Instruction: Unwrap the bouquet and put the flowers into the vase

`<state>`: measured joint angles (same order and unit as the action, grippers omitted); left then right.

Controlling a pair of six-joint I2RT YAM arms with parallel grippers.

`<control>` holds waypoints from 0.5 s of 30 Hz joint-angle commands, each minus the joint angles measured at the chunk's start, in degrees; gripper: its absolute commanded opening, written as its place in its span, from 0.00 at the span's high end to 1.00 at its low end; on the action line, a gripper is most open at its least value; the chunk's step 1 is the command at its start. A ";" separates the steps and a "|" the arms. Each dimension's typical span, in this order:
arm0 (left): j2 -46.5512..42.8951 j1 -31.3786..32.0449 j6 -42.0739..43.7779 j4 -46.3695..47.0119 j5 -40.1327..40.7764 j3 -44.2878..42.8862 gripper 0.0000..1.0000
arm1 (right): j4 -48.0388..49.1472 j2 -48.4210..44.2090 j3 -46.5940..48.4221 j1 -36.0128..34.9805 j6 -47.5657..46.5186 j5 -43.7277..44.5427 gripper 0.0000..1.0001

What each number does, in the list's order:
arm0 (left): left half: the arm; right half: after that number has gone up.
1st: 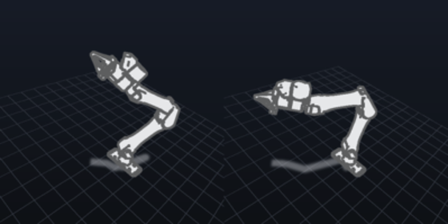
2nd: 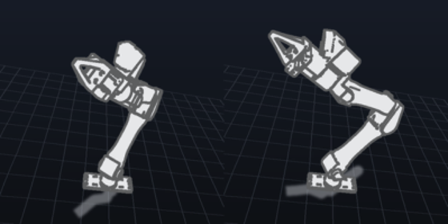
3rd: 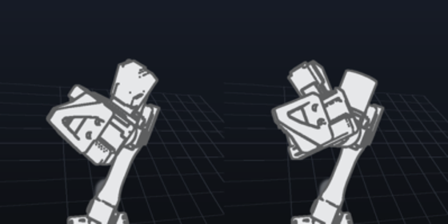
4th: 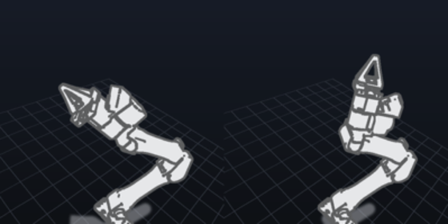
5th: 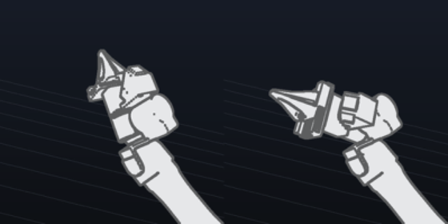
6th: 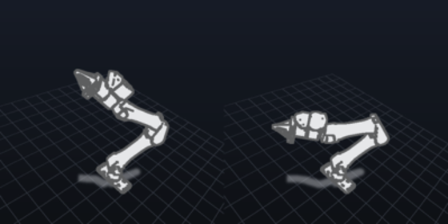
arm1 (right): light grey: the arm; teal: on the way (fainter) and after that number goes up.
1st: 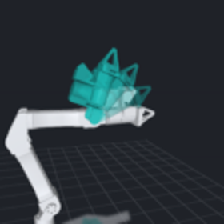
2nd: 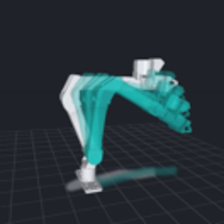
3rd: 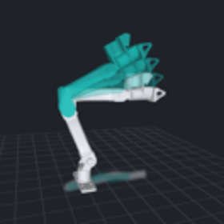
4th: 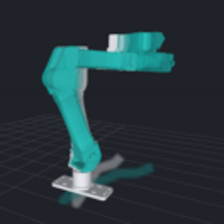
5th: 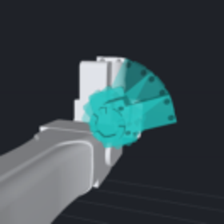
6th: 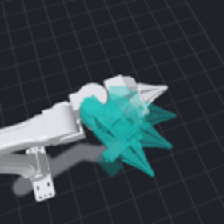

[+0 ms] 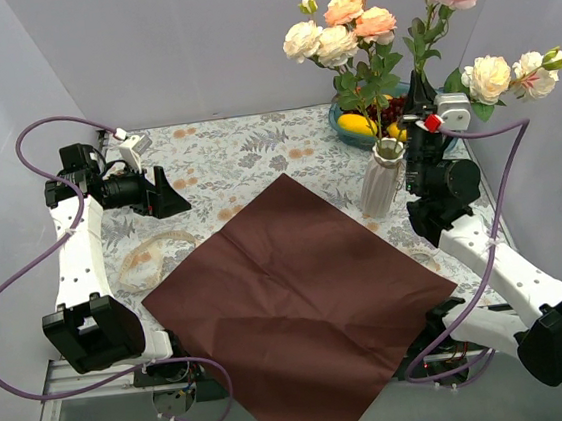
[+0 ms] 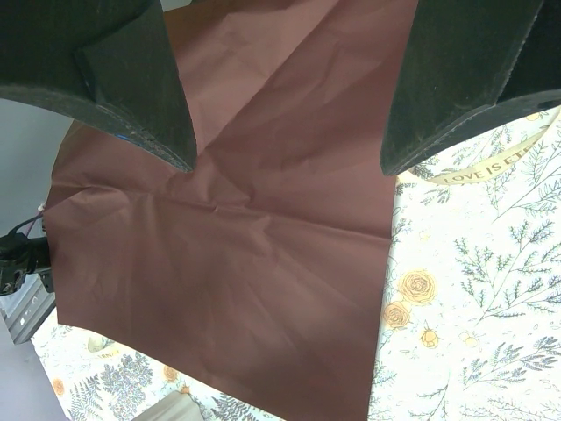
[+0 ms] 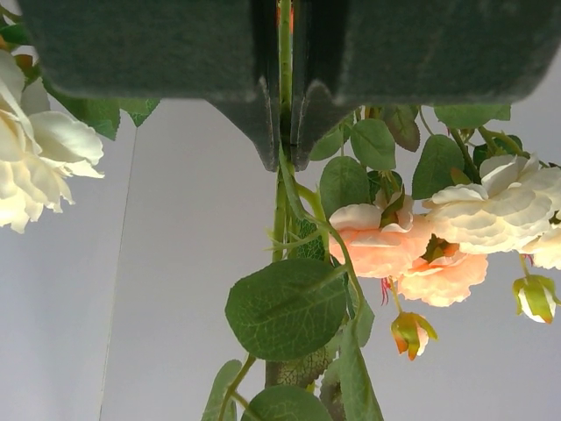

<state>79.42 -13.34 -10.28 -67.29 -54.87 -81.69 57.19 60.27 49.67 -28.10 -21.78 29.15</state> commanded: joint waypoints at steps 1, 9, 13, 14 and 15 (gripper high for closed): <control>-0.49 -0.10 0.18 -0.21 -1.55 -1.37 0.15 | 6.00 1.16 -1.24 0.76 2.18 -0.67 0.99; 0.12 -0.10 0.53 -1.62 -1.11 -2.95 0.15 | 8.73 4.24 -0.98 1.55 1.30 -0.85 0.99; -1.63 -0.10 0.70 -1.09 -1.55 -0.59 0.15 | 8.20 4.24 -1.85 1.82 2.36 -0.93 0.99; -2.24 -0.10 0.70 -0.92 -1.47 -0.23 0.15 | 7.94 4.24 -2.12 1.82 2.36 -0.93 0.99; -2.25 -0.19 0.79 -0.74 -1.38 0.04 0.15 | 7.85 4.33 -2.21 1.90 2.79 -0.59 0.99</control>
<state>79.68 -13.34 -10.26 -68.14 -54.89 -82.52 60.51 65.21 48.56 -26.59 -20.67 28.27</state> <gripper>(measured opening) 0.850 0.046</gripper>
